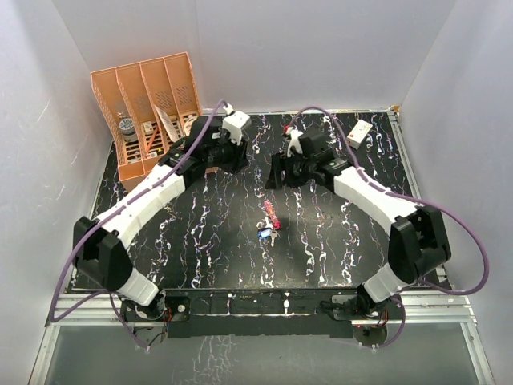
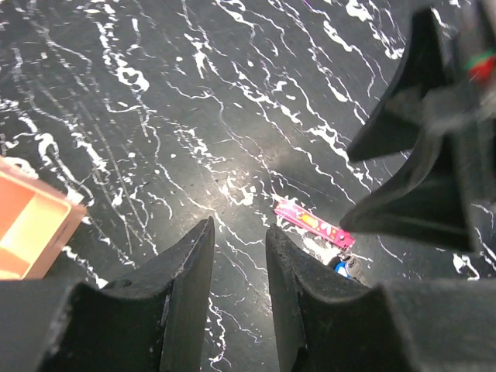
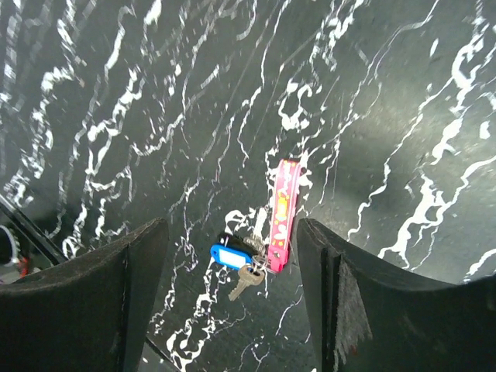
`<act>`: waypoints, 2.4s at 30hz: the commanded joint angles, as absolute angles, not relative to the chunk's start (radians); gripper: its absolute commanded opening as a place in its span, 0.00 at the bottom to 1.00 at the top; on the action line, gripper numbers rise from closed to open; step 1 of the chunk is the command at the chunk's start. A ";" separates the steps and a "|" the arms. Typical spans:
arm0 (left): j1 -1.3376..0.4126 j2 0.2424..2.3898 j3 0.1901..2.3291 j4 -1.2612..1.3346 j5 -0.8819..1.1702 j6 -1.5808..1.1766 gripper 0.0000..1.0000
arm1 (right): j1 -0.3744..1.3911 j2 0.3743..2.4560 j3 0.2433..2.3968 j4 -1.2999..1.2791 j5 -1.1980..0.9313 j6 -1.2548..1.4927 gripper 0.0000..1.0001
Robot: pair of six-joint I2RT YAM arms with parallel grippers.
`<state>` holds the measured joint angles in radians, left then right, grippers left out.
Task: Put the keys on the keyring
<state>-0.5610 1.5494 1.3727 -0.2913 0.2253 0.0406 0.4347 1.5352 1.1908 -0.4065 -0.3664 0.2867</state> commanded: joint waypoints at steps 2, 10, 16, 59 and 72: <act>-0.553 1.417 1.300 -0.175 0.078 -0.079 0.36 | 0.529 1.587 1.256 -0.465 -0.224 0.262 0.66; -0.513 1.301 1.218 -0.112 0.015 -0.203 0.78 | 0.639 1.679 1.251 -0.478 -0.056 0.261 0.66; -0.494 1.271 1.196 -0.109 0.022 -0.212 0.98 | 0.656 1.734 1.276 -0.472 0.008 0.264 0.64; -0.428 1.221 1.131 -0.093 0.037 -0.202 0.98 | 0.671 1.832 1.399 -0.424 0.141 0.246 0.11; -0.421 1.213 1.147 -0.094 0.041 -0.207 0.99 | 0.658 1.554 1.512 -0.165 0.268 0.154 0.07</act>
